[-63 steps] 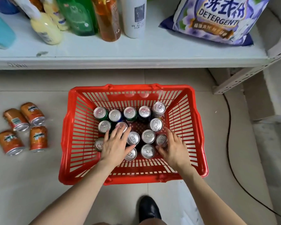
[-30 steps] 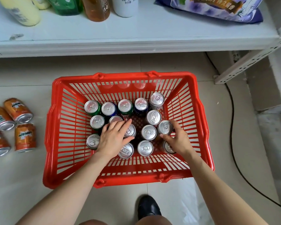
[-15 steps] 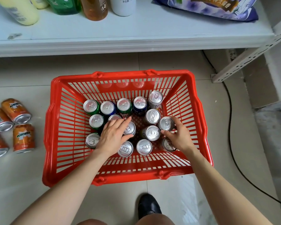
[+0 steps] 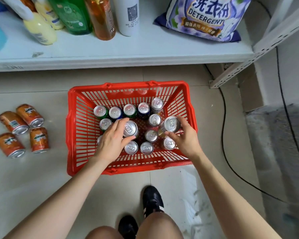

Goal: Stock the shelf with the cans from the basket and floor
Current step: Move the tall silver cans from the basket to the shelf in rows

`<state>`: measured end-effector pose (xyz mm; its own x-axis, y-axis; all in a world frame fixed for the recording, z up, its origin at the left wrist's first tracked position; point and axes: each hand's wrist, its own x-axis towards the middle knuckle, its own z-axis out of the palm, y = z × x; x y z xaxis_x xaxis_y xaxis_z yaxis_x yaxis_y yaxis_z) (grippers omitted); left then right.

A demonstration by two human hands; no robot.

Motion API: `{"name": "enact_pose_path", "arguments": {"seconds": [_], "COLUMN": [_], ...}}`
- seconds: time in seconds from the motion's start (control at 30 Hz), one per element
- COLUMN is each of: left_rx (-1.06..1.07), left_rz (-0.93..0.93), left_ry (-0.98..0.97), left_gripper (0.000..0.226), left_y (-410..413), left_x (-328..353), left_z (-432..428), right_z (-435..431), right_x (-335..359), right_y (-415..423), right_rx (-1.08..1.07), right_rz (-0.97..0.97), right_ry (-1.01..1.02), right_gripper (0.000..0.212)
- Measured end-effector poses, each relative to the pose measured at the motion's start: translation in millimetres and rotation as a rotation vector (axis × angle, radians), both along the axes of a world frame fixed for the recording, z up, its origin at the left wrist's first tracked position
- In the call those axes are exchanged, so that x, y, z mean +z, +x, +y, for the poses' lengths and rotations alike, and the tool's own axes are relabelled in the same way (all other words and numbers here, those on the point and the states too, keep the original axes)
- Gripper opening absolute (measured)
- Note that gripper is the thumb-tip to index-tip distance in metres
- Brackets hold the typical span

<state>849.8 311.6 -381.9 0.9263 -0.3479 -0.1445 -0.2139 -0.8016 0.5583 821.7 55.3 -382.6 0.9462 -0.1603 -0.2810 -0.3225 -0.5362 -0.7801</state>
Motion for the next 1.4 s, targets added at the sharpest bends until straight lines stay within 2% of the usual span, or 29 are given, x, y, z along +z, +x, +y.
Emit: {"name": "enact_pose_path", "arguments": {"seconds": [0.47,0.6,1.0,1.17,1.3,1.4], "left_rx": [-0.012,-0.037,-0.055,0.027,0.089,0.156], "left_rz": [-0.115,-0.146,-0.19,-0.199,-0.187,-0.195], "left_ry": [-0.055,-0.077,-0.218,-0.321,-0.39,-0.434], "left_gripper": [0.061,0.06,0.062,0.06,0.062,0.065], "left_y": [-28.9,-39.2,-58.0,-53.7,-44.0,-33.8], "left_x": [244.1,318.6,513.2,568.9,590.9,601.5], "left_z": [9.1,8.7,-8.8,-30.5,-51.7,-70.3], "right_z": [17.4,15.8,-3.6,-16.4,-32.6,-49.0], "right_x": [238.1,309.5,506.3,562.0,592.3,608.7], "right_y": [-25.1,-38.9,-68.3,-63.2,-48.6,-31.3], "right_rx": [-0.049,-0.09,-0.104,-0.123,-0.143,-0.125], "right_rz": [-0.135,-0.172,-0.301,-0.381,-0.433,-0.467], "right_ry": [0.132,0.192,0.245,0.268,0.251,0.23], "right_gripper": [0.048,0.056,0.05,0.047,0.055,0.053]}}
